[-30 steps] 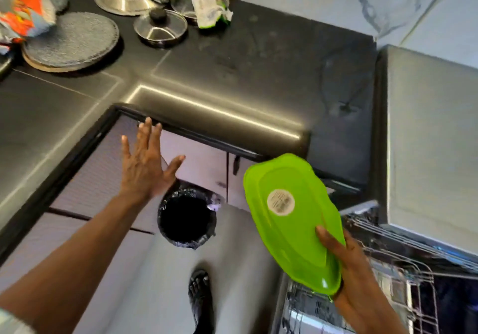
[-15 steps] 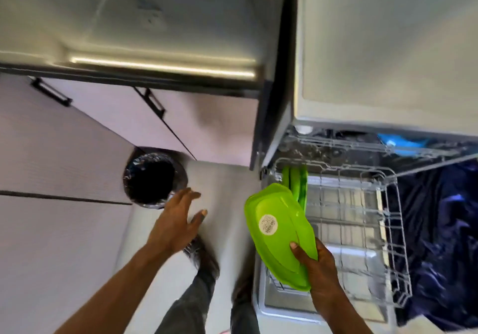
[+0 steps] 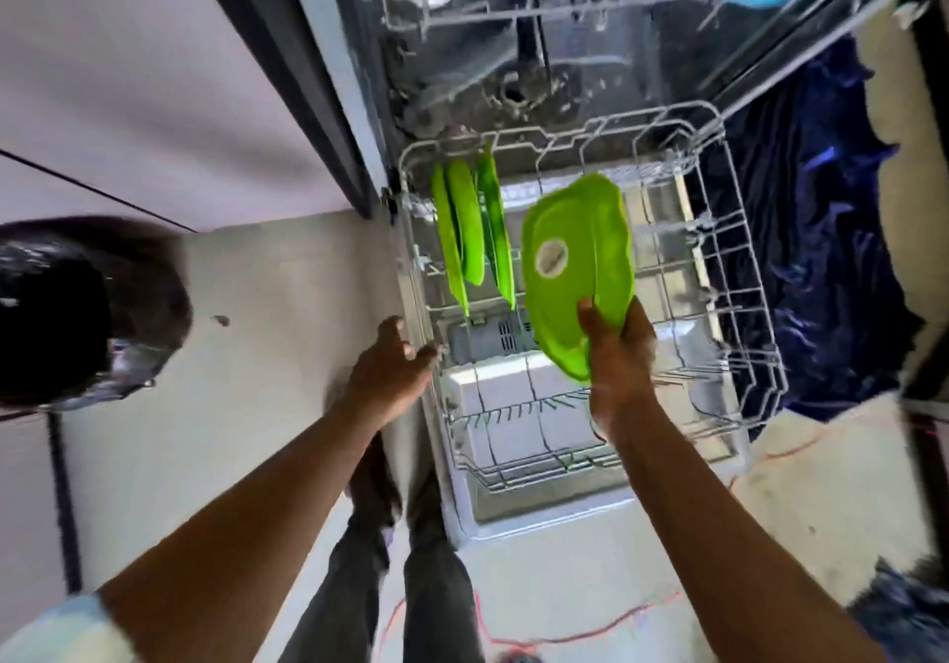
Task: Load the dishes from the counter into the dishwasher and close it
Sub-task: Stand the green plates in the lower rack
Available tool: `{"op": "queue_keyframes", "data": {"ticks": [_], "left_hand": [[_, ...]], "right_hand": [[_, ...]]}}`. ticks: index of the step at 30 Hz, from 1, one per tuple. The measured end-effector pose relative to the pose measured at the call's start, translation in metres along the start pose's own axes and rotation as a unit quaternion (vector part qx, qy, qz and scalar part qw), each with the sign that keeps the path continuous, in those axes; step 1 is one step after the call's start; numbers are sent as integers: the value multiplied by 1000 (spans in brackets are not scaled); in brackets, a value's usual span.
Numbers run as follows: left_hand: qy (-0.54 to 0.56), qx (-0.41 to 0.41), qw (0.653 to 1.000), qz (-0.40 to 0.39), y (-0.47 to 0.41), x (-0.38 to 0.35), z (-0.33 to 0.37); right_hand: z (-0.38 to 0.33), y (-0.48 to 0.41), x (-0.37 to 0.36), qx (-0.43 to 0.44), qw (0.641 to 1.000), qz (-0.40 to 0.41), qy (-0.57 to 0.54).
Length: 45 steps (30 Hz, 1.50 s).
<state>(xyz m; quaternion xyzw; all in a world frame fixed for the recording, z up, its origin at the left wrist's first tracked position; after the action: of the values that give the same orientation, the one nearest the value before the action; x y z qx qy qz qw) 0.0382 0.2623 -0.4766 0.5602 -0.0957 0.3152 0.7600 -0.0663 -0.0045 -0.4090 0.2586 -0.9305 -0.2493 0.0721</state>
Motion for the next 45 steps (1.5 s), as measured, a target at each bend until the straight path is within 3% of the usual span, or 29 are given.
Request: {"op": "queue_keyframes", "data": {"ticks": [5, 10, 20, 27, 31, 34, 38, 45], "left_hand": [[1, -3, 1000, 20, -48, -41, 7], [162, -26, 985, 56, -64, -53, -1], [164, -63, 981, 83, -55, -52, 6], [182, -47, 980, 68, -59, -53, 1], [78, -30, 996, 7, -64, -51, -3], [22, -48, 998, 19, -49, -23, 1], [27, -95, 991, 94, -7, 48, 4], [15, -143, 948, 283, 120, 226, -37]], "right_hand": [[11, -60, -21, 54, 997, 7, 47], [29, -96, -49, 74, 993, -38, 82], [70, -117, -78, 96, 950, -77, 287], [68, -133, -104, 89, 877, -149, 448], [52, -125, -95, 80, 890, -144, 424], [19, -98, -81, 139, 916, -95, 365], [-23, -30, -80, 222, 914, -81, 329], [-84, 102, -159, 221, 932, -140, 252]]}}
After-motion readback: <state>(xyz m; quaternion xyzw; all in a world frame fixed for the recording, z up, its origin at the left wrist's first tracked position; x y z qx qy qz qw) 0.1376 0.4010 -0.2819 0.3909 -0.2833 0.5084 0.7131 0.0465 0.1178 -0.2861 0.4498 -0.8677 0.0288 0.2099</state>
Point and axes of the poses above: each hand's wrist, its own y-axis away from the middle knuckle, its own x-axis out of the back of the hand, z = x × y, the point moved 9 cm from there along -y, towards the middle knuckle, and after that the axes turned 10 degrees about -y, right-handed, at the moved point
